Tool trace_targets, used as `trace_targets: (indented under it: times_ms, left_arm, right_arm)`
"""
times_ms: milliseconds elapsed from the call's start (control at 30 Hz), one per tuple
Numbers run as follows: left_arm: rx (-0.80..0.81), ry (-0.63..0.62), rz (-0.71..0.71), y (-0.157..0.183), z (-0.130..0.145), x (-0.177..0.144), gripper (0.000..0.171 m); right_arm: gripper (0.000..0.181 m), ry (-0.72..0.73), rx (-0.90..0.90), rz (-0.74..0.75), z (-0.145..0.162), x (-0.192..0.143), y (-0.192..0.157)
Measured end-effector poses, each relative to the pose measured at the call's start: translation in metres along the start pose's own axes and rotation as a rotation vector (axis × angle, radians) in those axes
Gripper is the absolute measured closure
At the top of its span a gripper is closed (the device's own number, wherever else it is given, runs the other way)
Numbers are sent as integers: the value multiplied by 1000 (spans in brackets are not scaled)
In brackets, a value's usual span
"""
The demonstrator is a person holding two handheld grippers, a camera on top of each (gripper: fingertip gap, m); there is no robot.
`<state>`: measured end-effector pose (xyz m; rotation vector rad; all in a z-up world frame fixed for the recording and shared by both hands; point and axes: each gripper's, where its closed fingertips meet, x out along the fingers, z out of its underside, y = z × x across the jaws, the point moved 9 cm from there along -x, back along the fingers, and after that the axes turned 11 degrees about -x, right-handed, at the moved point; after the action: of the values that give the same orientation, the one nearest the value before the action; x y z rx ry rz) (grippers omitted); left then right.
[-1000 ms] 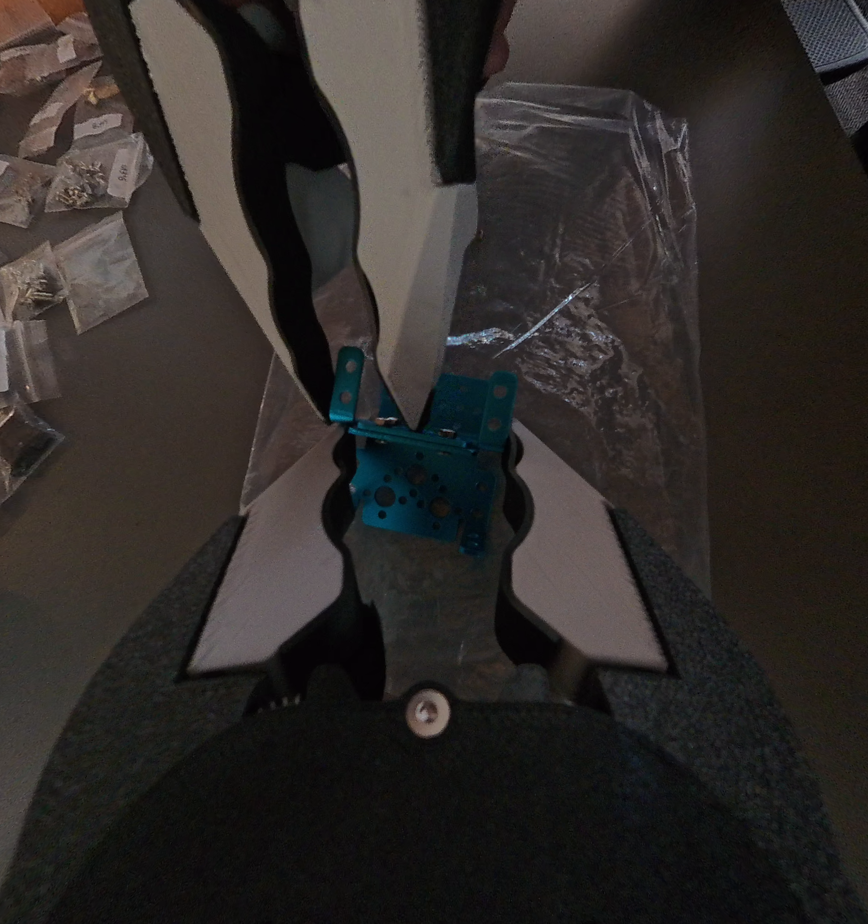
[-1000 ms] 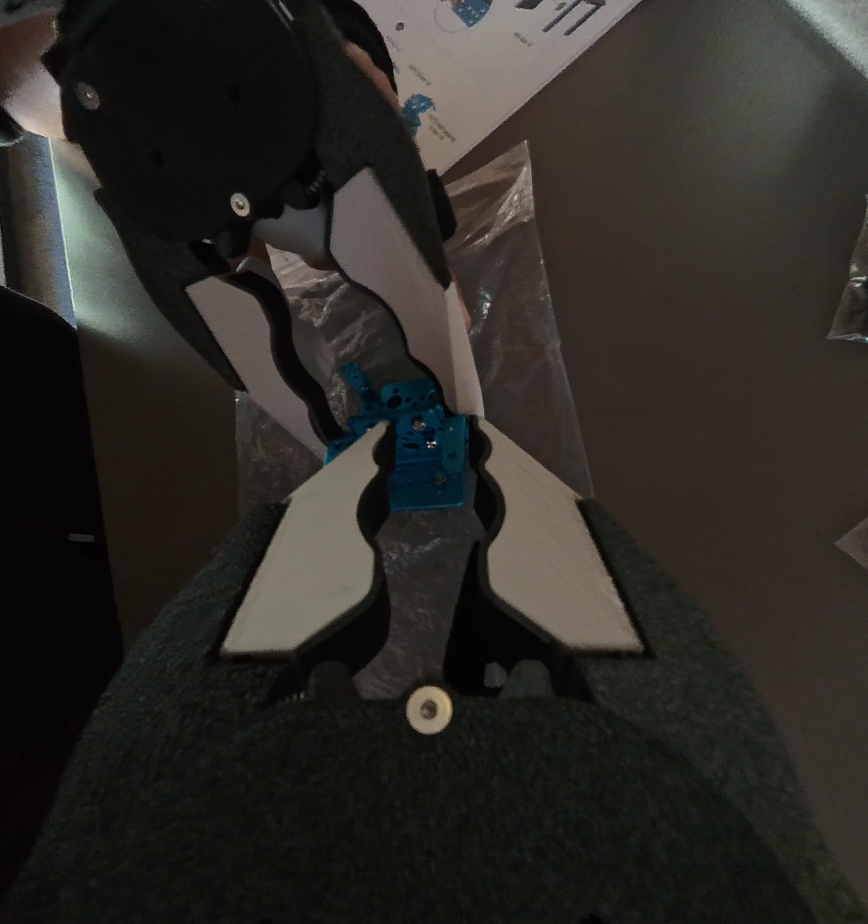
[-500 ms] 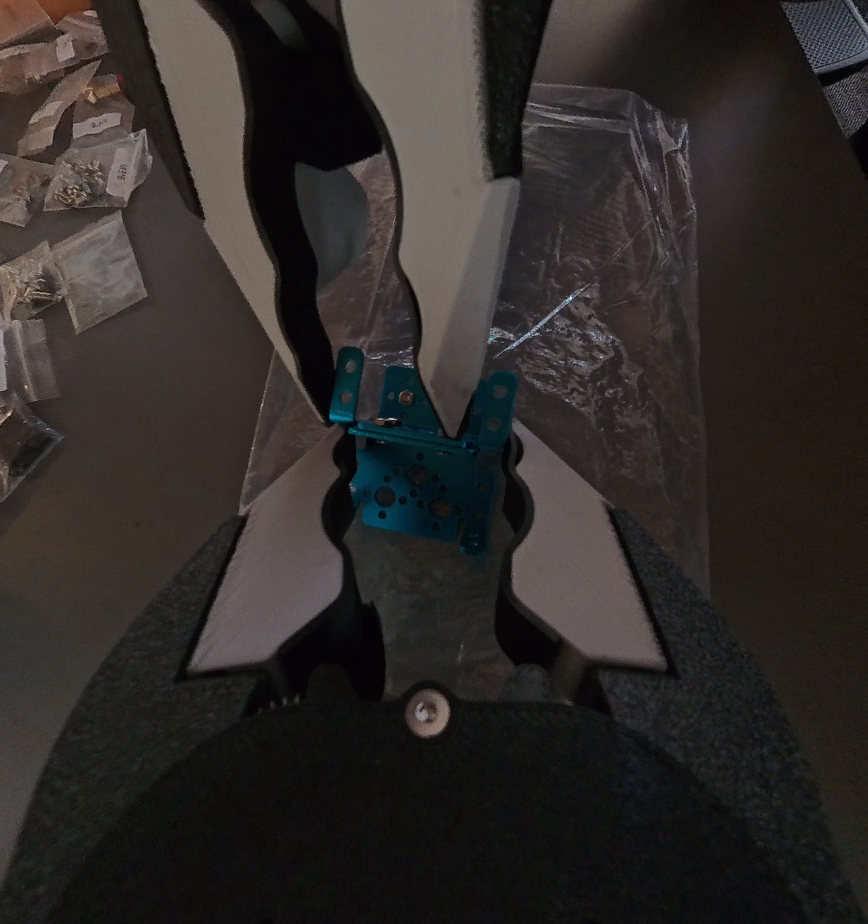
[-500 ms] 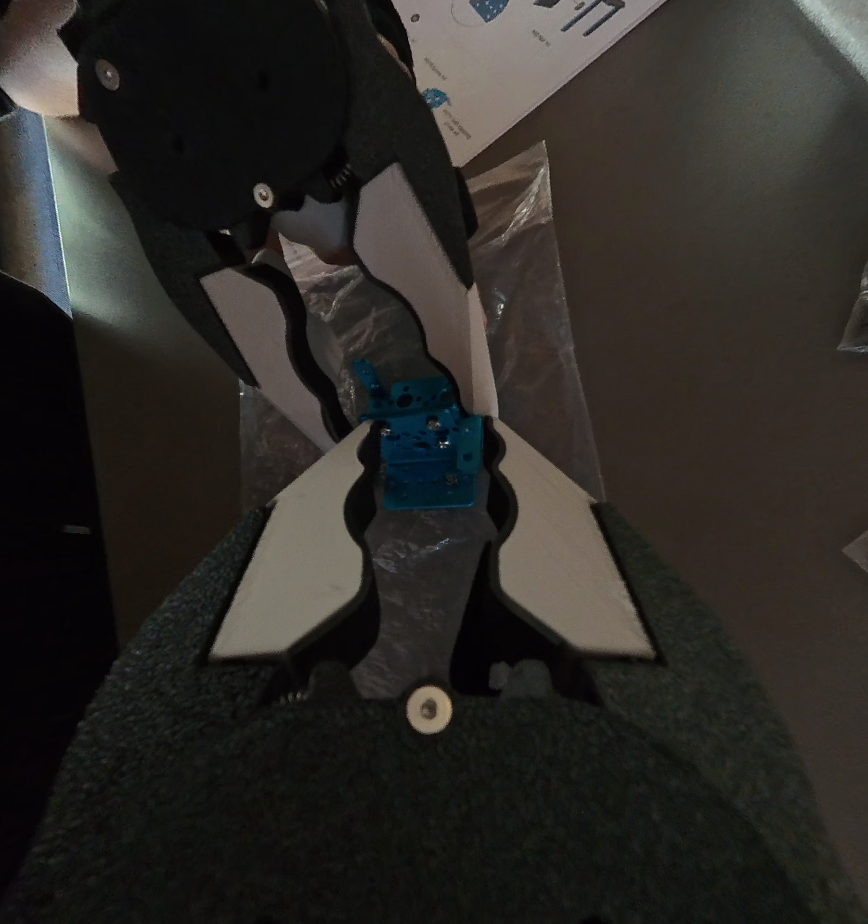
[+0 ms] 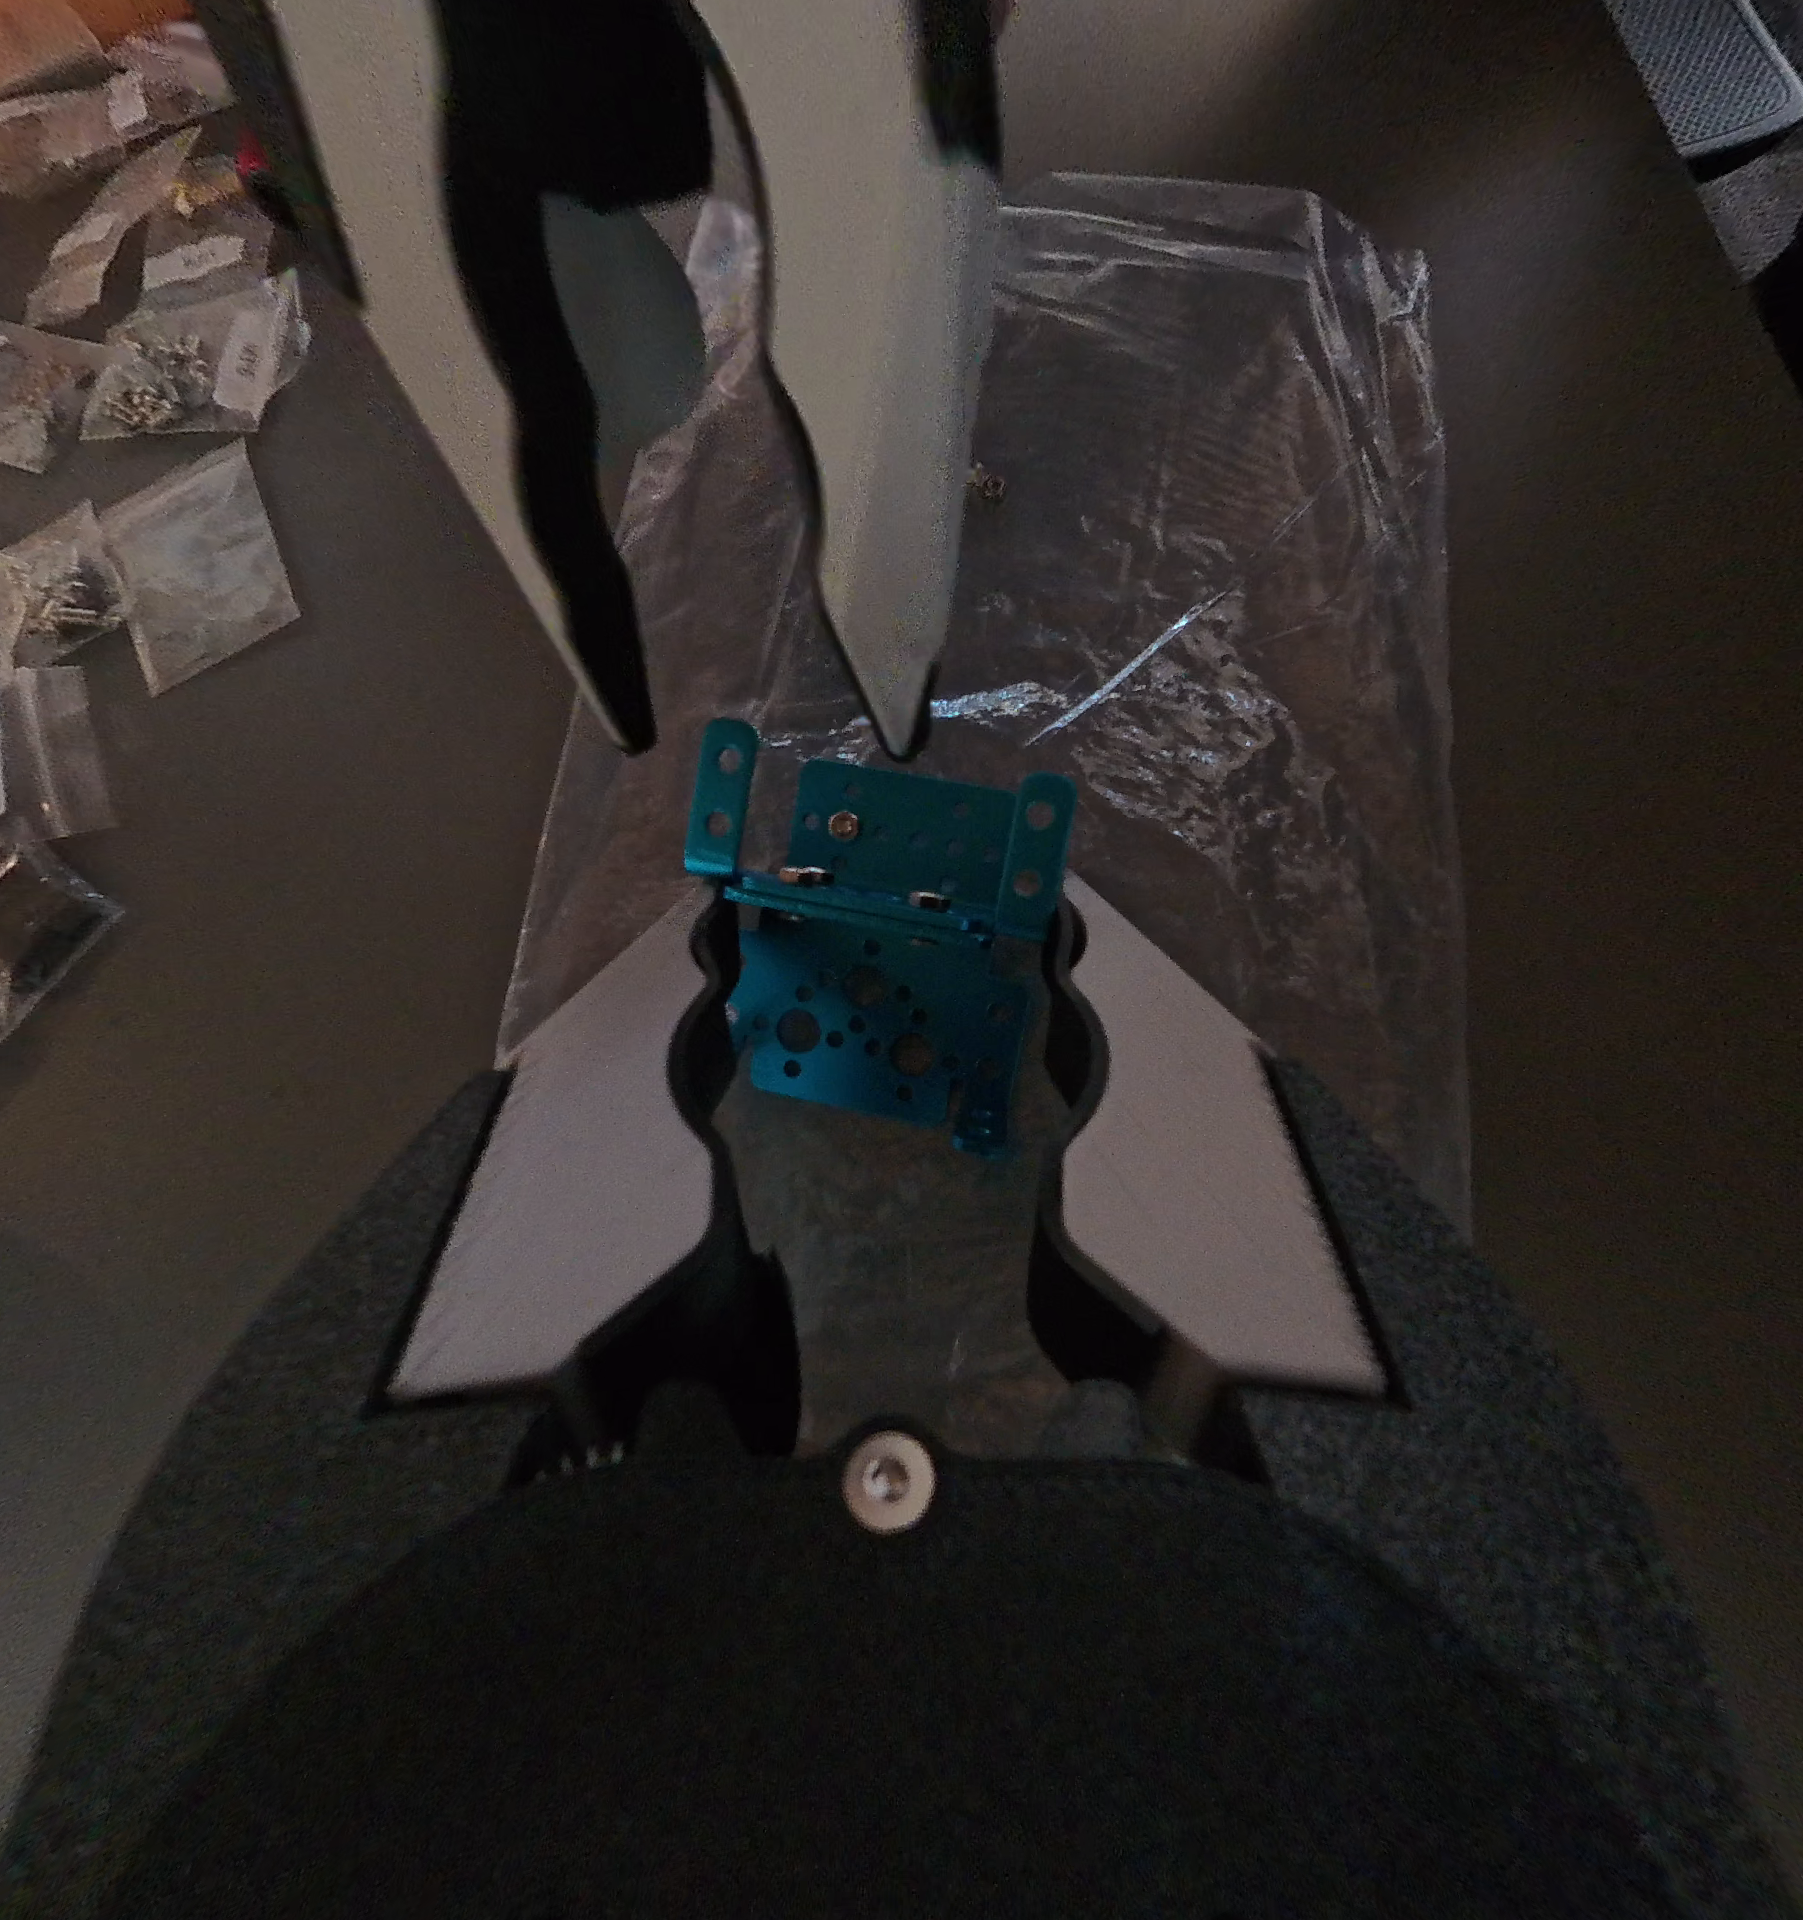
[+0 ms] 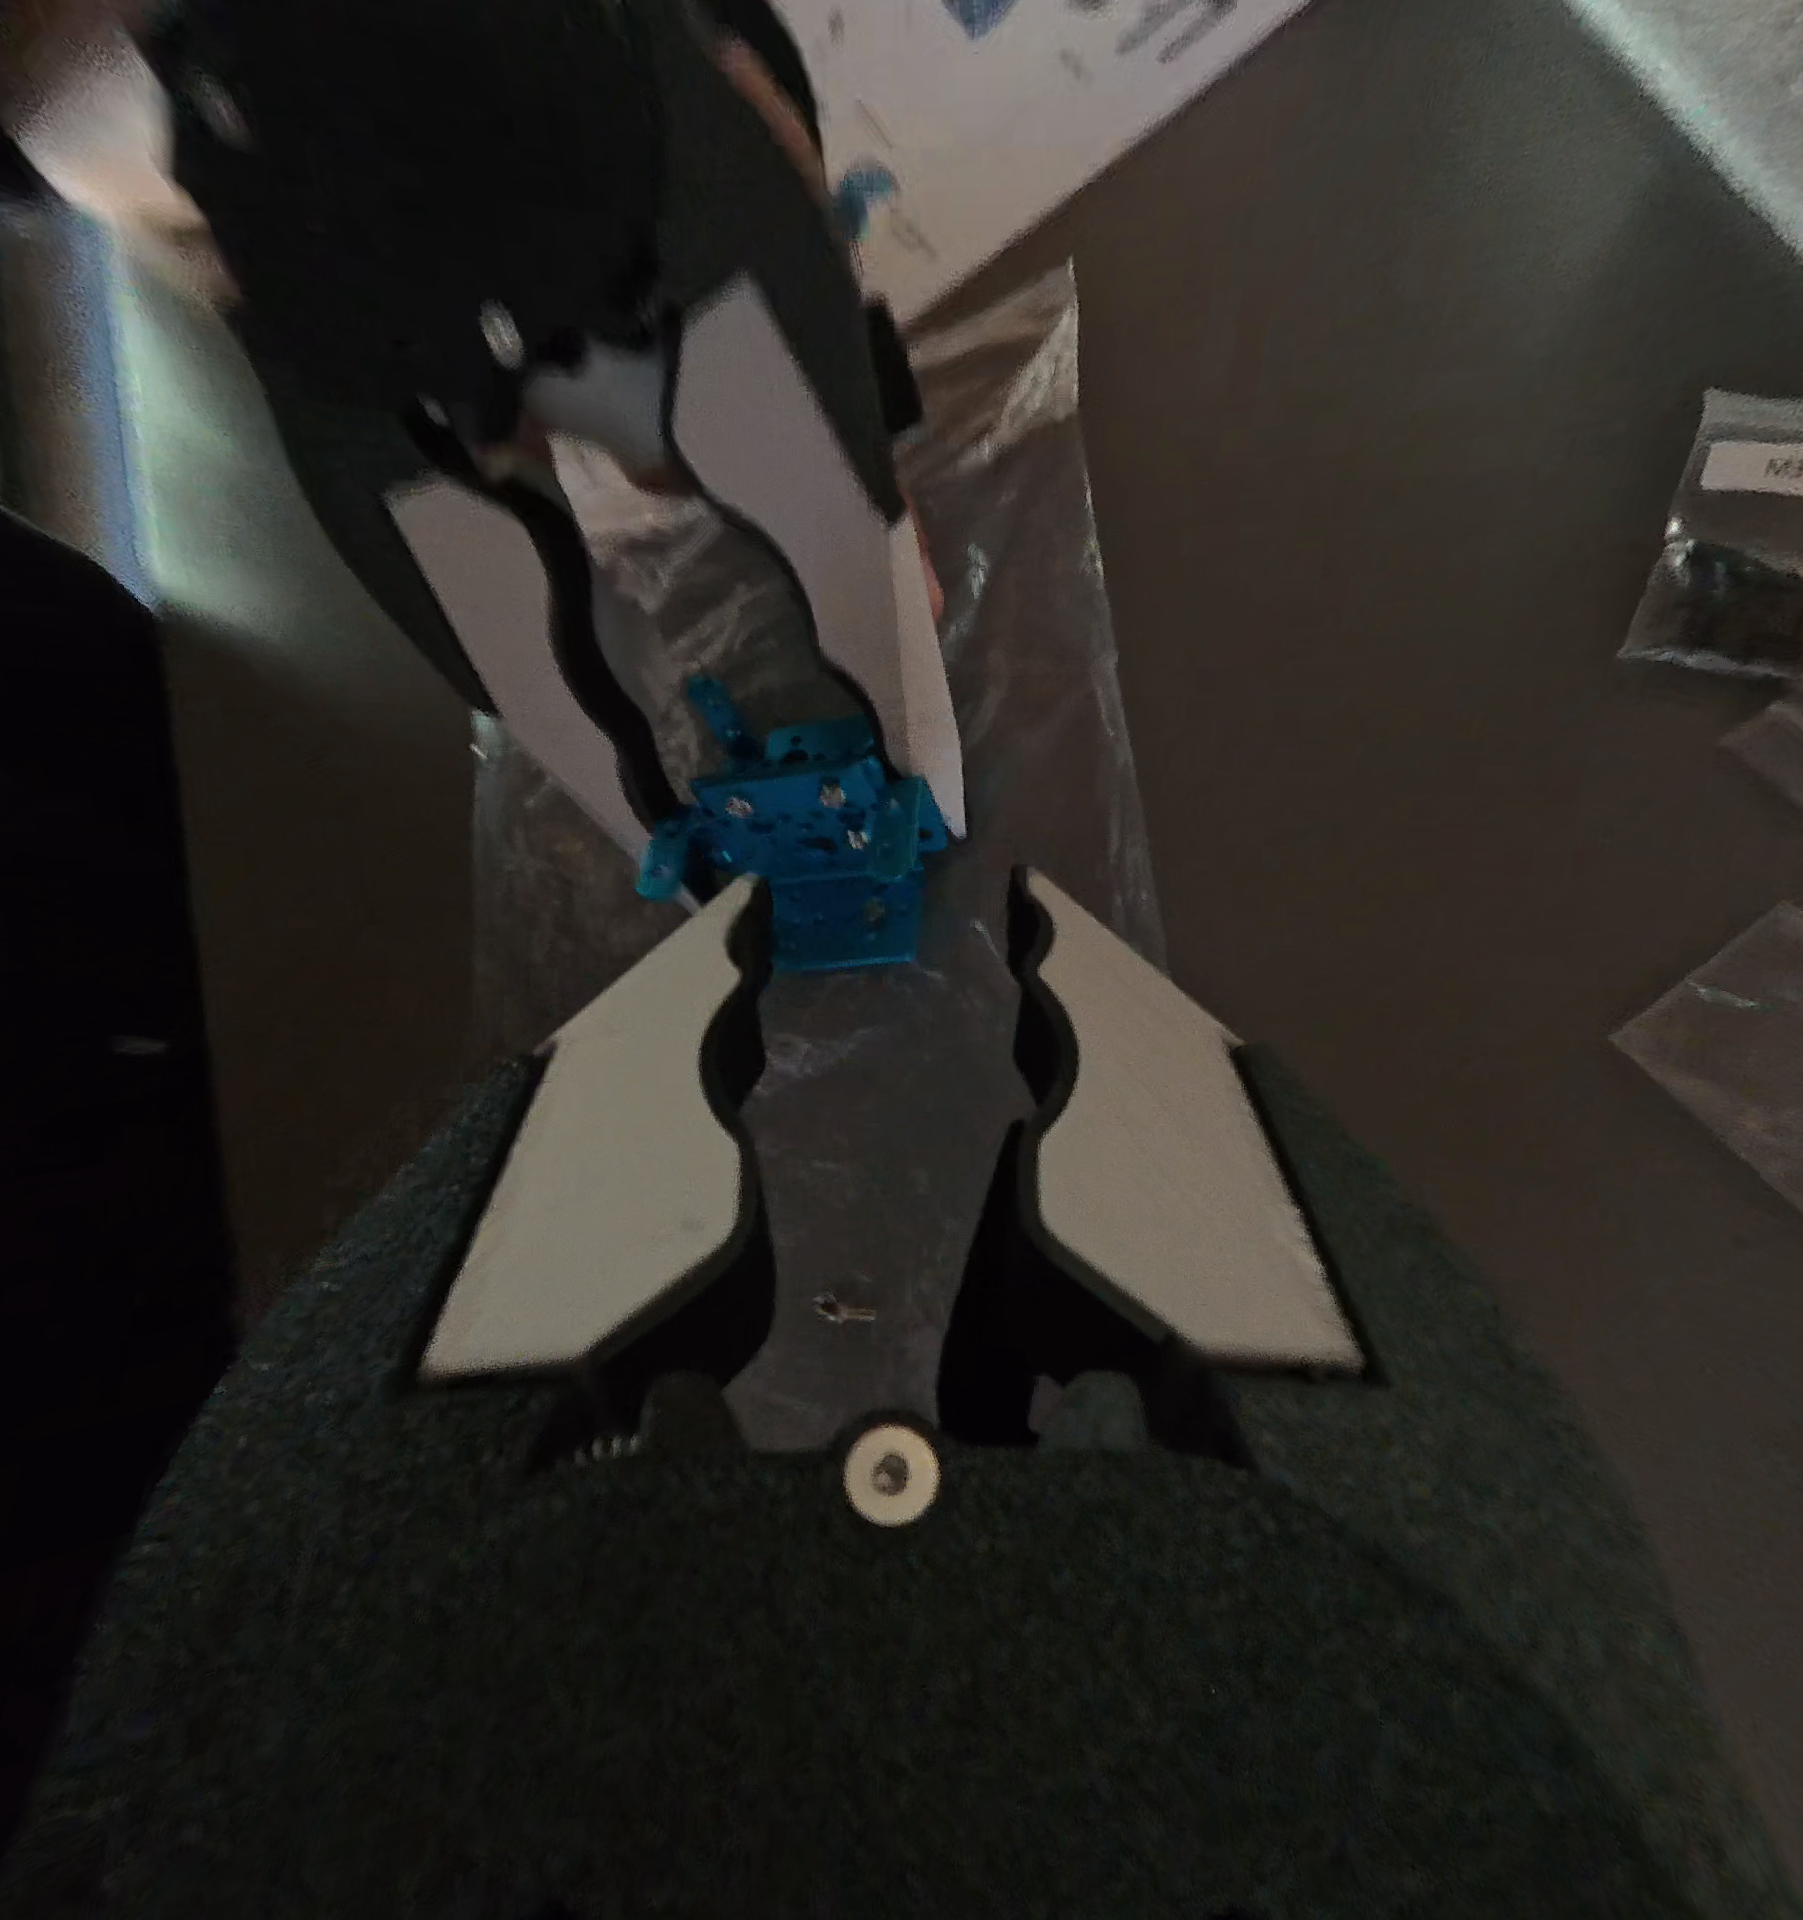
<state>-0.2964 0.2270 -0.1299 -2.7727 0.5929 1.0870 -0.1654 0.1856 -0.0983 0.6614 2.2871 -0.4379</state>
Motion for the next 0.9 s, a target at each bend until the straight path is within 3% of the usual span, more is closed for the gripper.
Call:
trace_targets:
  times_ms: [300, 533, 833, 900]
  left_arm:
    - [1, 0, -1, 0, 0, 0, 112]
    - [-1, 0, -1, 0, 0, 0, 112]
    - [3, 1, -1, 1, 0, 1, 112]
    - [4, 0, 2, 1, 0, 1, 112]
  right_arm:
    - [149, -49, -208, 187, -1, 17, -12]
    - [159, -47, -258, 199, -5, 21, -18]
    - [165, -64, -160, 136, -8, 20, -13]
    - [174, -63, -154, 151, -7, 19, -11]
